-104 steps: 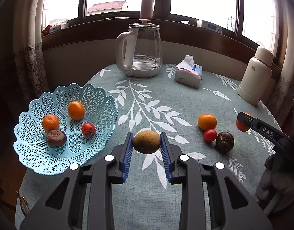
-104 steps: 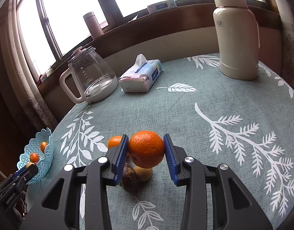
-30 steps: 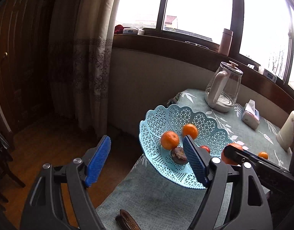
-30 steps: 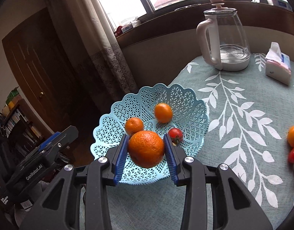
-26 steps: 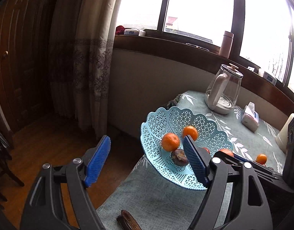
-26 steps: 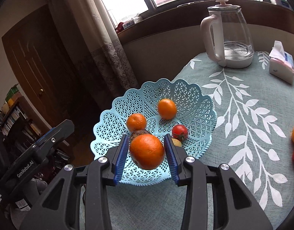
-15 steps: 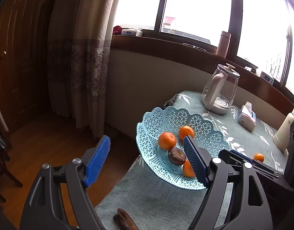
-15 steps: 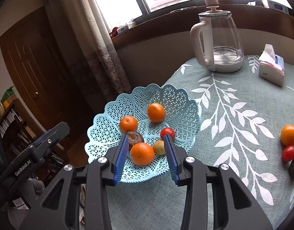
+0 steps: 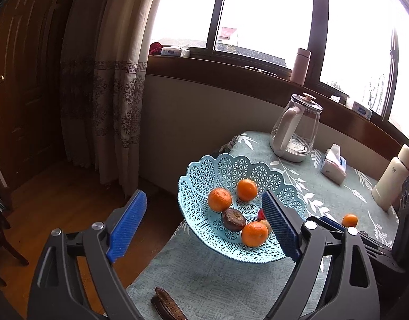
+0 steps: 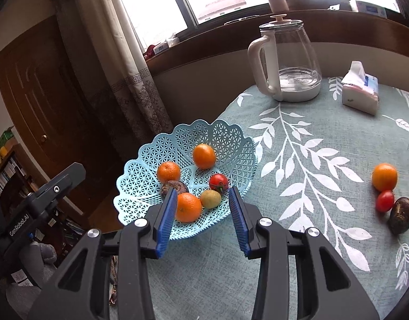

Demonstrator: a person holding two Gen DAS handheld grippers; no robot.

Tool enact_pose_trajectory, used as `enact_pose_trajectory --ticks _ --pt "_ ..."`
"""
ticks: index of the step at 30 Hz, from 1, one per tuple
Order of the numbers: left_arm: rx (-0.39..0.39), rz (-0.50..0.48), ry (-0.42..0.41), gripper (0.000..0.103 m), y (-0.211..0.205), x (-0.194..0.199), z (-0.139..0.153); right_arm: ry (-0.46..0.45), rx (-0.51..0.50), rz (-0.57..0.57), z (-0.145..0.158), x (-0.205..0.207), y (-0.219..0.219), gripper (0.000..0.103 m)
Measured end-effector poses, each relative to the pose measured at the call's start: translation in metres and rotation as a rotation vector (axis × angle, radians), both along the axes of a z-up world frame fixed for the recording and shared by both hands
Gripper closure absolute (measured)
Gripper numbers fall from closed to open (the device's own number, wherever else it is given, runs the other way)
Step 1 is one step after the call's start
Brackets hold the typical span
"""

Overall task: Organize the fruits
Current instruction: 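Carry the large orange into the blue basket and open the right tool, then move both open tools back to the remaining fruit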

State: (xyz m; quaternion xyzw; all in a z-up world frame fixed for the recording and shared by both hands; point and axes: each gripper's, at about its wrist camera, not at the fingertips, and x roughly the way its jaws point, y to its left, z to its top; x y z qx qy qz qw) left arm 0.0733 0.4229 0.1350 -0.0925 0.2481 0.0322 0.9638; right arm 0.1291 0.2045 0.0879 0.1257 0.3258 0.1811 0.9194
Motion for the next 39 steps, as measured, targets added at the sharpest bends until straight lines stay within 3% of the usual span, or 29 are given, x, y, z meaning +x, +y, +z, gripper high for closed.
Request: enact_pose_trajectory --ticks 4,17,19,21,39 --pt "-0.001 -0.007 -0.015 0.007 -0.002 -0.002 0.002 -0.006 0.002 -0.022 0.001 -0.005 -0.007 0.059" --pt "0.007 -0.049 -0.009 0.006 -0.017 -0.003 0.001 0.021 0.015 -0.126 -0.013 -0.014 -0.052 0.059" --pt "0.006 -0.056 -0.006 0.005 -0.019 -0.003 0.000 0.025 0.020 -0.146 -0.016 -0.016 -0.060 0.055" --pt "0.005 -0.066 -0.003 0.004 -0.022 -0.003 0.000 0.022 0.025 -0.175 -0.018 -0.019 -0.070 0.051" --pt "0.043 -0.141 0.031 0.003 -0.050 0.001 -0.013 0.047 0.020 -0.415 -0.035 -0.033 -0.173 0.050"
